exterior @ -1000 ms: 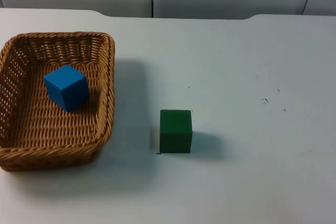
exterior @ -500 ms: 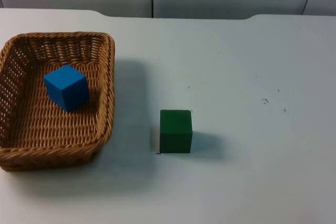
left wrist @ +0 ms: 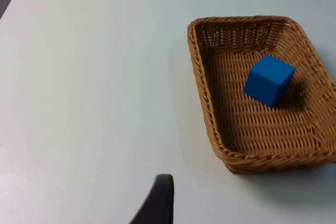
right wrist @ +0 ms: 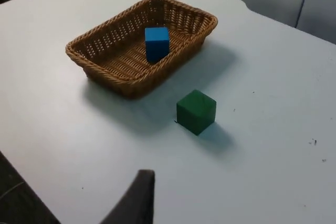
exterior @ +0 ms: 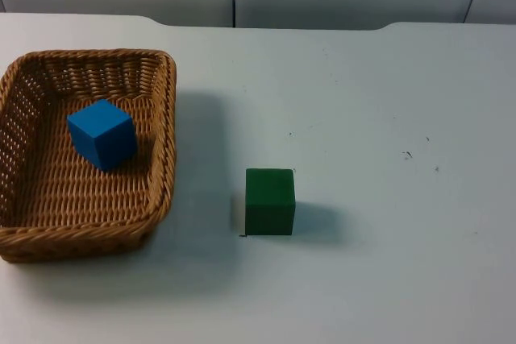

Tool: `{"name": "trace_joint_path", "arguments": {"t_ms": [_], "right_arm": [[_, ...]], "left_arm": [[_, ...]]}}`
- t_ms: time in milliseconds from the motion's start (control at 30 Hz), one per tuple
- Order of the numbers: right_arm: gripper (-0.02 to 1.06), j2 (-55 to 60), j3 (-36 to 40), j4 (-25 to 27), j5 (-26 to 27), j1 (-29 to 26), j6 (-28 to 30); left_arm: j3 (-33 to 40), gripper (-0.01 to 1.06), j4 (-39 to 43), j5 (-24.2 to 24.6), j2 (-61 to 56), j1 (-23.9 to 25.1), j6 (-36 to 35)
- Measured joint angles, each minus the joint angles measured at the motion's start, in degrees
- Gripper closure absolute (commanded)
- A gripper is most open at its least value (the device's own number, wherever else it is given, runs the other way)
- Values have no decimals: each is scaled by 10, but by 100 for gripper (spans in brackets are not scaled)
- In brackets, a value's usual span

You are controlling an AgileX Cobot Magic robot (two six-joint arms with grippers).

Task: Pick up the basket with the left hand and place the blue cube into the basket with the right hand.

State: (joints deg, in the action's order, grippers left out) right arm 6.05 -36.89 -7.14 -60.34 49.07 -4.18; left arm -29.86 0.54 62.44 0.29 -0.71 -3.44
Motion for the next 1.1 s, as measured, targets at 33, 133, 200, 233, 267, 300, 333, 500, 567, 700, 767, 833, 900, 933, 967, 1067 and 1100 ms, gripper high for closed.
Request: {"name": "trace_joint_path", "arguments": {"t_ms": [33, 133, 200, 233, 267, 300, 333, 500, 567, 700, 767, 833, 900, 933, 967, 1067, 1100], "right_arm": [[3, -16, 0, 0, -12, 0, -1], [3, -50, 0, 11, -26, 1, -3], [3, -55, 0, 13, -26, 1, -3], [3, -57, 0, 15, -27, 1, -3], [3, -57, 0, 16, -28, 1, -3], [3, -57, 0, 16, -32, 1, -3], [3, -57, 0, 16, -32, 1, -3], [3, -57, 27, 17, -42, 2, -2], [3, -57, 55, 18, -39, 2, -2], [3, -58, 72, 19, -30, 2, -2], [3, -58, 72, 17, -25, 2, -2], [3, -58, 72, 13, -24, 2, -2], [3, -58, 72, 11, -23, 2, 0], [3, -58, 72, 11, -23, 2, 1], [3, -58, 72, 10, -23, 2, 1], [3, -58, 72, 10, -22, 2, 1], [3, -58, 72, 10, -22, 2, 1]], "left_arm": [[0, 20, 0, 0, 0, 0, 0], [0, 20, 0, 0, 0, 0, 0], [0, 20, 0, -1, 0, 0, 0], [0, 20, 0, -1, 0, 0, 0], [0, 20, 0, -1, 0, 0, 0], [0, 20, 0, -1, 0, 0, 0], [0, 20, 0, -1, 0, 0, 0], [0, 20, 0, -1, 0, 0, -1], [0, 20, 0, -1, 0, 0, -1], [0, 20, 0, -1, 0, 0, -1], [0, 20, 0, -1, 0, 0, -1], [0, 20, 0, -1, 0, 0, -1], [0, 19, 0, -2, 0, 0, -1], [0, 16, 0, -2, 0, 0, -1], [0, 12, 0, -2, 0, 0, -1], [0, 4, 0, -2, 0, 0, -1], [0, 0, 0, -2, 0, 0, -1]]}}
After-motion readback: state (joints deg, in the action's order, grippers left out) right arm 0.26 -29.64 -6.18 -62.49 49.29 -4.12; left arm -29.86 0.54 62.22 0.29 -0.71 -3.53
